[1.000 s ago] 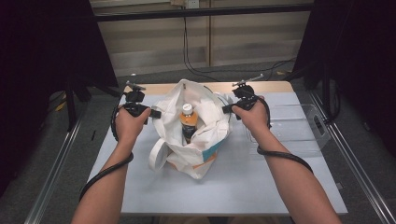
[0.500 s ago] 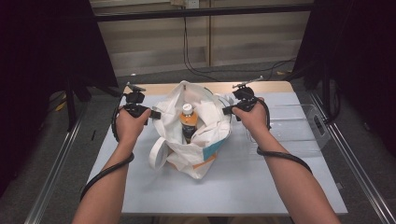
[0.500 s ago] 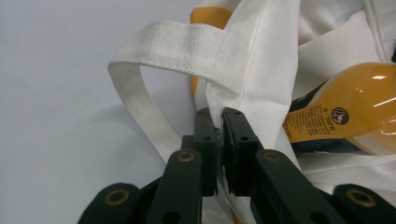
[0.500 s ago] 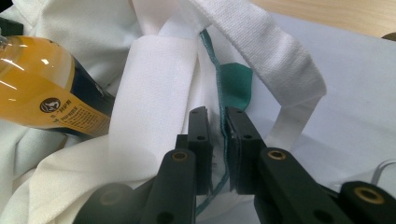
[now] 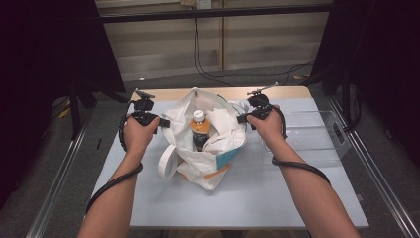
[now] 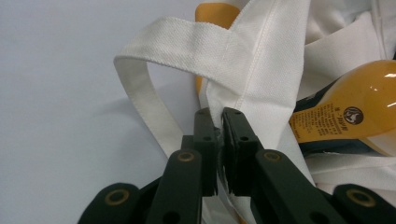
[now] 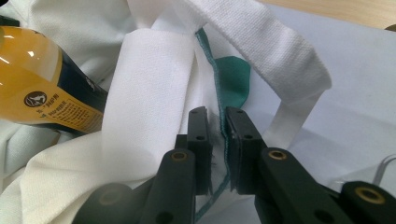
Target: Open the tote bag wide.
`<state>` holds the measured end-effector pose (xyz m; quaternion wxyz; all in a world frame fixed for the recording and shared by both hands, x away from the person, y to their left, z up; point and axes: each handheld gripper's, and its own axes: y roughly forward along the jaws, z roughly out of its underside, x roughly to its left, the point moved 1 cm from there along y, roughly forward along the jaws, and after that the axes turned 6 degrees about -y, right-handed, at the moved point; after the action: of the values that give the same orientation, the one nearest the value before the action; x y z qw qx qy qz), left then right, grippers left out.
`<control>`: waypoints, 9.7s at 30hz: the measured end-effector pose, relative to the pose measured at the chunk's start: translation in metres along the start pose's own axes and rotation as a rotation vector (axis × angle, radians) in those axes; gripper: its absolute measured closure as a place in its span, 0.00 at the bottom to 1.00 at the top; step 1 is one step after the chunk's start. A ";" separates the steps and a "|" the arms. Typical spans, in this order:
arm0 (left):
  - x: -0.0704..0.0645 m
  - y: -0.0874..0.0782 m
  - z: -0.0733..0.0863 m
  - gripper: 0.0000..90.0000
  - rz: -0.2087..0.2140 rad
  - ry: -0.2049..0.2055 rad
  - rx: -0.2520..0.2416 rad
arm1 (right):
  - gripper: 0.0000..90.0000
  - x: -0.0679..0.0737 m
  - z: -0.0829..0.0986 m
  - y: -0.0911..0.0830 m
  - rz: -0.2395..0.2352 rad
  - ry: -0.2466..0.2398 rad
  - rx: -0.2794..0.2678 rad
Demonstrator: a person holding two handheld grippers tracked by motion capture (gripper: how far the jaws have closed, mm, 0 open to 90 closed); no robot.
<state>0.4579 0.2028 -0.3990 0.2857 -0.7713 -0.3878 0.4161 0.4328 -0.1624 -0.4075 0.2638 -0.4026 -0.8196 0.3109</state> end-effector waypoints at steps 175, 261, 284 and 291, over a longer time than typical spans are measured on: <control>-0.040 0.004 -0.007 1.00 0.030 0.116 -0.012 | 1.00 0.041 -0.009 0.000 -0.058 -0.156 0.051; -0.007 0.048 0.018 1.00 -0.001 0.064 0.038 | 1.00 0.032 0.019 0.027 -0.059 -0.126 0.115; -0.002 0.048 0.021 1.00 -0.004 0.050 0.034 | 1.00 0.035 0.026 0.035 -0.053 -0.106 0.118; -0.002 0.050 0.023 1.00 -0.003 0.042 0.036 | 1.00 0.035 0.029 0.038 -0.059 -0.097 0.117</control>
<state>0.4553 0.1768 -0.4475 0.3082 -0.7740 -0.3755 0.4061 0.4130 -0.1239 -0.4477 0.2560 -0.3468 -0.8233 0.3694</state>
